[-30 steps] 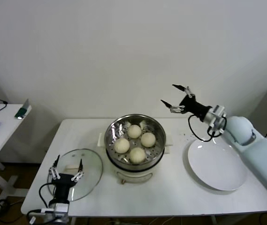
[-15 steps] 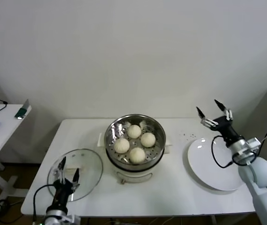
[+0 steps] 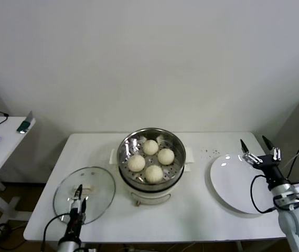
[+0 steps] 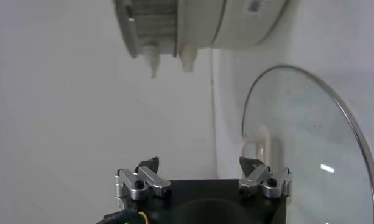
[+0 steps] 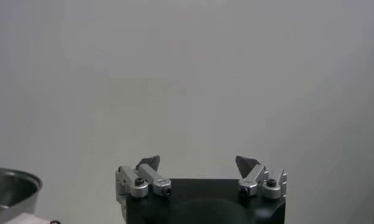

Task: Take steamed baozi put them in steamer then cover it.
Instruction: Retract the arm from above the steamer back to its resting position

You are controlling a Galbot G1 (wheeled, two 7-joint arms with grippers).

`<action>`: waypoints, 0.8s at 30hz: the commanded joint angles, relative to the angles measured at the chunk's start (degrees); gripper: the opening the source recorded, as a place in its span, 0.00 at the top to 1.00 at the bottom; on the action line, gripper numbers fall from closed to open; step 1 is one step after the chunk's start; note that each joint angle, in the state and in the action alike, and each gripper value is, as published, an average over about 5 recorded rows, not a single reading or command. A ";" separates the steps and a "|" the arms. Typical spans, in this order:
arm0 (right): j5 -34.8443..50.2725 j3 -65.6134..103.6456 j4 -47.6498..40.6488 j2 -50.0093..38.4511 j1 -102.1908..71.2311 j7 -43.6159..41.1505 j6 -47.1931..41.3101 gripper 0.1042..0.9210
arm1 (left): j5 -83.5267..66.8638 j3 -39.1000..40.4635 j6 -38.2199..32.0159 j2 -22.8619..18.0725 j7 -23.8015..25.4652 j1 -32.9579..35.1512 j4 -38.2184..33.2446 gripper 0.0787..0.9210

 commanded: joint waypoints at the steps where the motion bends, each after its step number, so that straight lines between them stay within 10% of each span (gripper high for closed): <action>1: -0.95 4.32 0.69 1.99 -4.79 0.18 -0.10 0.12 | 7.65 -0.78 0.60 0.13 -2.65 -9.42 11.13 0.12; 24: -2.91 8.04 0.55 2.86 -9.24 -2.01 1.46 0.12 | 6.48 -1.62 0.02 1.22 -5.87 -20.05 22.74 0.12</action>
